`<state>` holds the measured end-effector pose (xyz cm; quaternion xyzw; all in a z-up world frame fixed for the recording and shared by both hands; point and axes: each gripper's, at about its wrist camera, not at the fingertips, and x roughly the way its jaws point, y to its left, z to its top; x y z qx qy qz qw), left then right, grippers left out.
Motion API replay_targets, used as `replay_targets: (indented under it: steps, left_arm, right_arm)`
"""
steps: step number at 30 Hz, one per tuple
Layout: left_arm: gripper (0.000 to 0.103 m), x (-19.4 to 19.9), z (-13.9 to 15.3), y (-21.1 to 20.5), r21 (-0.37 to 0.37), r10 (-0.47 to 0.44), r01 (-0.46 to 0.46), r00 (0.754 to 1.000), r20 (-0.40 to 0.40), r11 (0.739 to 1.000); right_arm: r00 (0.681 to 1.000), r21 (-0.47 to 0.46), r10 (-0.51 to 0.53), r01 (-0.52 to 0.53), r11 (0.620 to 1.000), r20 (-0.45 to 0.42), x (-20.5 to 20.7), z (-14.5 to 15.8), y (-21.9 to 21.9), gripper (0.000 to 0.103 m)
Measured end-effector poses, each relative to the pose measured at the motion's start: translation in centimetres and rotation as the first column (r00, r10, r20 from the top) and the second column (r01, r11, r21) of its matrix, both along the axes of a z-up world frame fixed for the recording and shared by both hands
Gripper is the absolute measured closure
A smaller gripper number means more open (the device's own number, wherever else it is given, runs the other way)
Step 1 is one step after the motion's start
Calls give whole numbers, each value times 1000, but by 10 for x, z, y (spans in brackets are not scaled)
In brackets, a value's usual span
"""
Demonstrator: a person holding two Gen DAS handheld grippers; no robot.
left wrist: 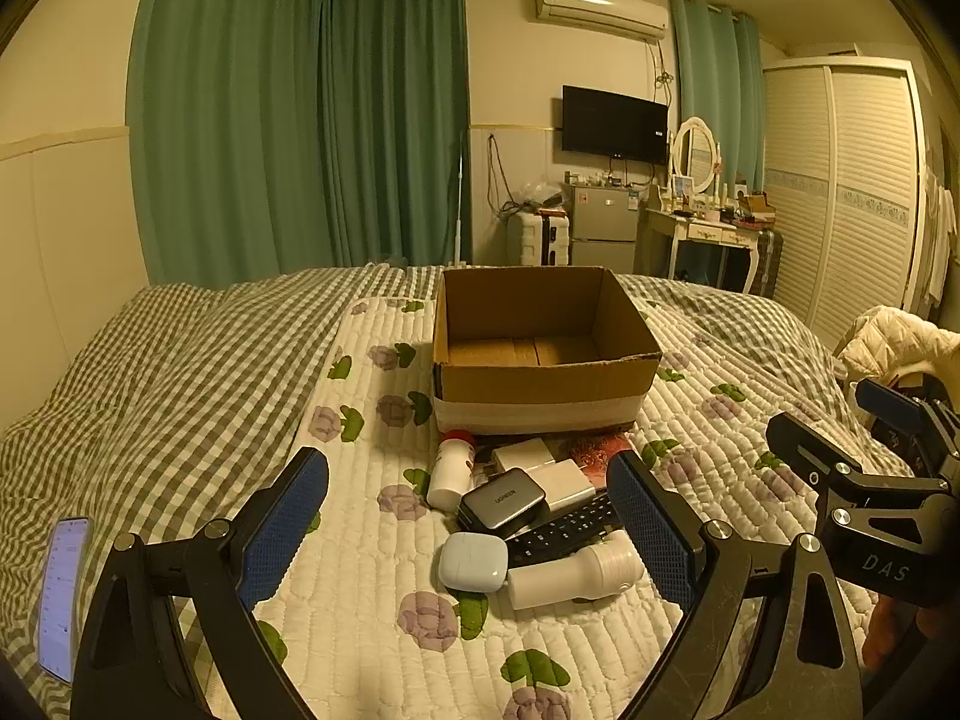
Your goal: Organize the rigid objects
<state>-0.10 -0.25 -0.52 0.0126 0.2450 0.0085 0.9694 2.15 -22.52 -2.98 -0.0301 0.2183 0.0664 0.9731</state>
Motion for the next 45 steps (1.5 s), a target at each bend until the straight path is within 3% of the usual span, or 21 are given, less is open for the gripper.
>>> replay_targets:
  steps: [13, 23, 32, 35, 39, 45]
  left_arm:
    - [7, -1, 11, -5, -2, -13, 13, 1000, 15, 1000]
    - [7, -5, 28, -5, 17, -10, 10, 1000, 25, 1000]
    - [7, 17, 35, 0, 43, -7, 7, 1000, 4, 999]
    - [7, 33, 18, 4, 46, 20, -18, 999, -51, 999]
    - [7, 58, -25, 12, 30, 36, -31, 982, -184, 999]
    - [9, 93, -90, 10, 82, 62, -33, 921, -385, 996]
  right_arm:
    - [1000, -11, -5, 5, 1000, -10, 0, 5, 2, 0]
    - [1000, -49, 11, -10, 999, 7, -4, 30, 9, 0]
    - [1000, -63, 8, -9, 998, -17, 20, 49, 8, 0]
    - [999, -68, 15, -18, 998, -51, 36, 36, 12, 0]
    - [990, -84, 24, -35, 996, -138, 57, -2, 20, 0]
    - [958, -32, 46, -57, 998, -284, 80, -51, 19, 0]
